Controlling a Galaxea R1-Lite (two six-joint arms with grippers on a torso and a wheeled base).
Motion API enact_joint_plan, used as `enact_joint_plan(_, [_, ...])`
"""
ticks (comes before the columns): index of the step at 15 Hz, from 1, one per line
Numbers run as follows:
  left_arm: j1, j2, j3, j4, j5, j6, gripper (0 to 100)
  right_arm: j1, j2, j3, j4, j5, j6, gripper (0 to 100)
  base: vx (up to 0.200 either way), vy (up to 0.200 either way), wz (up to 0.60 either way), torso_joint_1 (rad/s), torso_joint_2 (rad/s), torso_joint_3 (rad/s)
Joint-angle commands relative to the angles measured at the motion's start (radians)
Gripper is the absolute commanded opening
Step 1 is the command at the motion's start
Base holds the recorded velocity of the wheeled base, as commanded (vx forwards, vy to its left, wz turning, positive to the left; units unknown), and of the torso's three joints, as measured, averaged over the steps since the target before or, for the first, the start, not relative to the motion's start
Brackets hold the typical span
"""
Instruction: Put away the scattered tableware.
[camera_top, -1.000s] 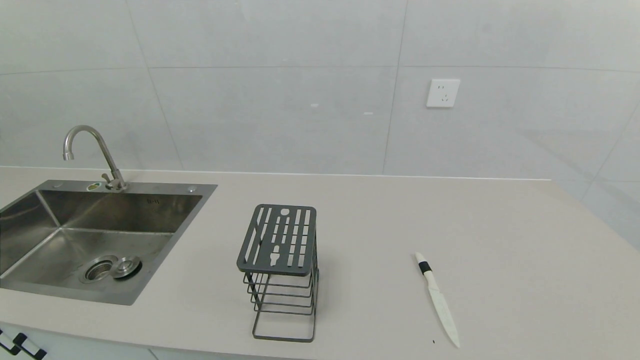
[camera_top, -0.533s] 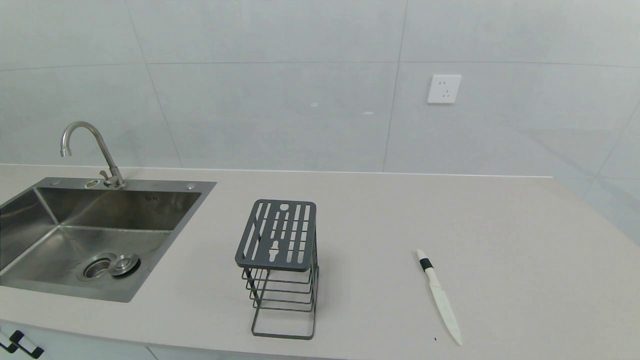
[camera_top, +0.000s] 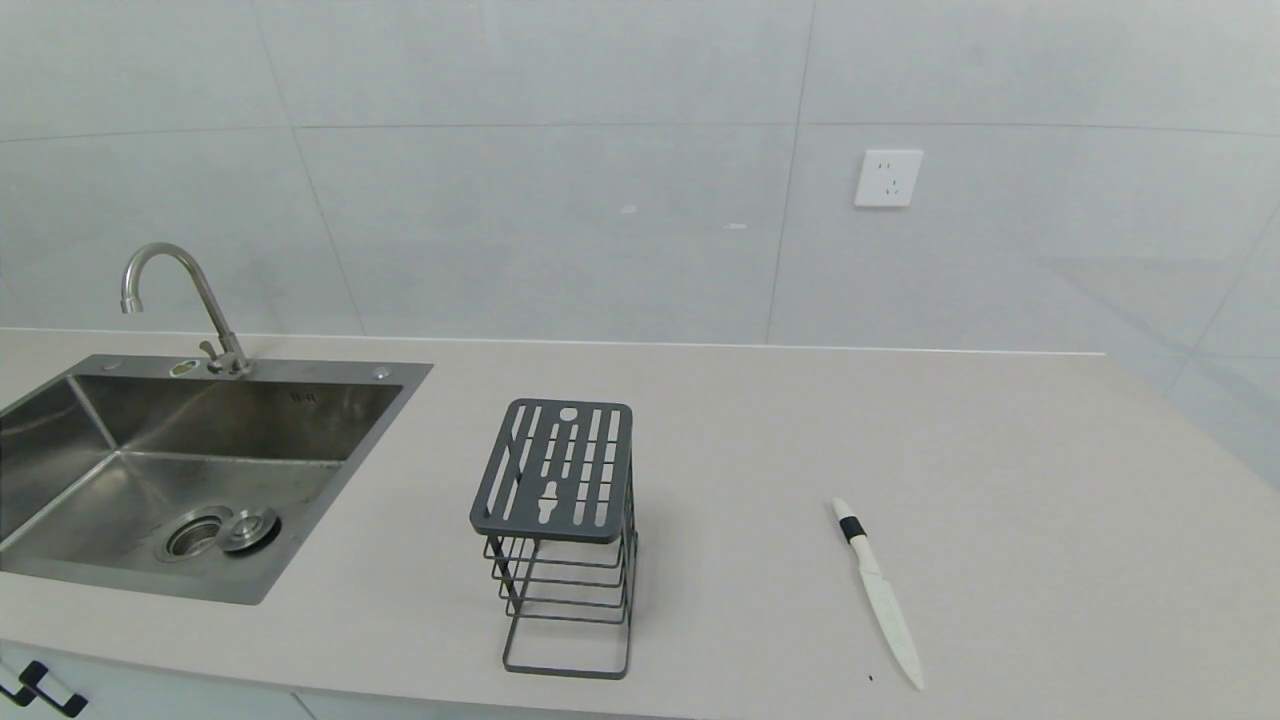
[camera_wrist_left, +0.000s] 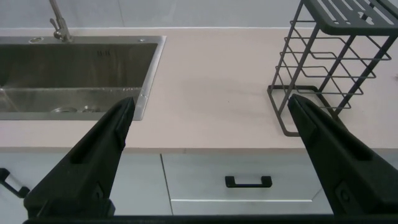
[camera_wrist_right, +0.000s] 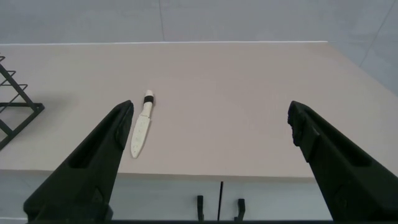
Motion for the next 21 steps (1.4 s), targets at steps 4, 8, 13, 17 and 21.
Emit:
enact_joint_plan(4, [0.000, 0.002, 0.000, 0.000, 0.002, 0.015, 100, 0.000, 0.000, 0.000, -0.044, 0.027, -0.003, 100, 0.000, 0.000, 0.00, 0.000, 0.00, 0.000])
enact_joint_plan(8, [0.000, 0.002, 0.000, 0.000, 0.002, 0.016, 100, -0.024, 0.064, -0.089, -0.167, 0.189, 0.008, 100, 0.000, 0.000, 0.00, 0.000, 0.00, 0.000])
enact_joint_plan(13, [0.000, 0.002, 0.000, 0.000, 0.002, 0.016, 100, 0.025, 0.383, -0.208, -0.164, 0.335, -0.013, 100, 0.000, 0.000, 0.00, 0.000, 0.00, 0.000])
enact_joint_plan(17, [0.000, 0.002, 0.000, 0.000, 0.002, 0.016, 100, 0.157, 0.672, -0.228, -0.171, 0.335, -0.015, 100, 0.000, 0.000, 0.00, 0.000, 0.00, 0.000])
enact_joint_plan(21, [0.000, 0.002, 0.000, 0.000, 0.002, 0.016, 100, 0.258, 0.908, -0.235, -0.181, 0.334, -0.017, 100, 0.000, 0.000, 0.00, 0.000, 0.00, 0.000])
